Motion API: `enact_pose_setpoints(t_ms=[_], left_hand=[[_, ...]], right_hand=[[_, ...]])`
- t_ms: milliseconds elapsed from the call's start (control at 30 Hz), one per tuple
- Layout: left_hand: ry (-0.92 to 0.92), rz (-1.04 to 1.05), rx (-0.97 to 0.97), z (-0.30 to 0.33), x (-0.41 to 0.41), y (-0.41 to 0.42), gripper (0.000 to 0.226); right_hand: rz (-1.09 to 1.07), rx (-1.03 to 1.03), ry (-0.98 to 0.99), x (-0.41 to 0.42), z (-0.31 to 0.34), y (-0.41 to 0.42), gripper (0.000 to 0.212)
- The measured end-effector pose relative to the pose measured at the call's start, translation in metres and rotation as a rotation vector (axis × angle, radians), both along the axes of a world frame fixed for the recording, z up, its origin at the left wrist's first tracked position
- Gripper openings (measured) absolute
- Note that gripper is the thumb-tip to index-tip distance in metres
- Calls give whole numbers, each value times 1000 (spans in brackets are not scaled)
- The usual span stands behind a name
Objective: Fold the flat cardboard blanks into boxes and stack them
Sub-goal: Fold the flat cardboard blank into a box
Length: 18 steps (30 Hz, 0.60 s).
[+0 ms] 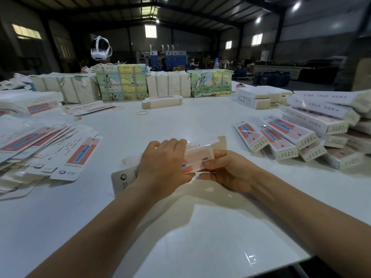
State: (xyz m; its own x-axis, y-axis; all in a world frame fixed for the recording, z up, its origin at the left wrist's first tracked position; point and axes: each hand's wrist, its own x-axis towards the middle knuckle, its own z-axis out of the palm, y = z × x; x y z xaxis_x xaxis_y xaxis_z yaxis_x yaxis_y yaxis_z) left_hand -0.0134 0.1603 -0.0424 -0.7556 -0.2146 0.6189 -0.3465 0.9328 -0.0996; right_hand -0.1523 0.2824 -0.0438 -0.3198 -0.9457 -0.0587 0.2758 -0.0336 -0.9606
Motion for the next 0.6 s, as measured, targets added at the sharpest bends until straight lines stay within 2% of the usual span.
enact_pose_setpoints(t_ms=[67, 233, 367, 433, 600], left_hand=[[6, -8, -9, 1, 1, 0, 65], [47, -4, 173, 5, 7, -5, 71], [107, 39, 330, 10, 17, -16, 70], [125, 40, 384, 11, 20, -21, 69], [87, 14, 428, 8, 18, -20, 65]], right_hand=[[-1, -14, 6, 2, 0, -1, 33], [-167, -116, 179, 9, 2, -1, 33], [-623, -260, 518, 12, 3, 3, 35], [-758, -290, 596, 14, 2, 3, 30], [-621, -280, 609, 26, -2, -1, 30]])
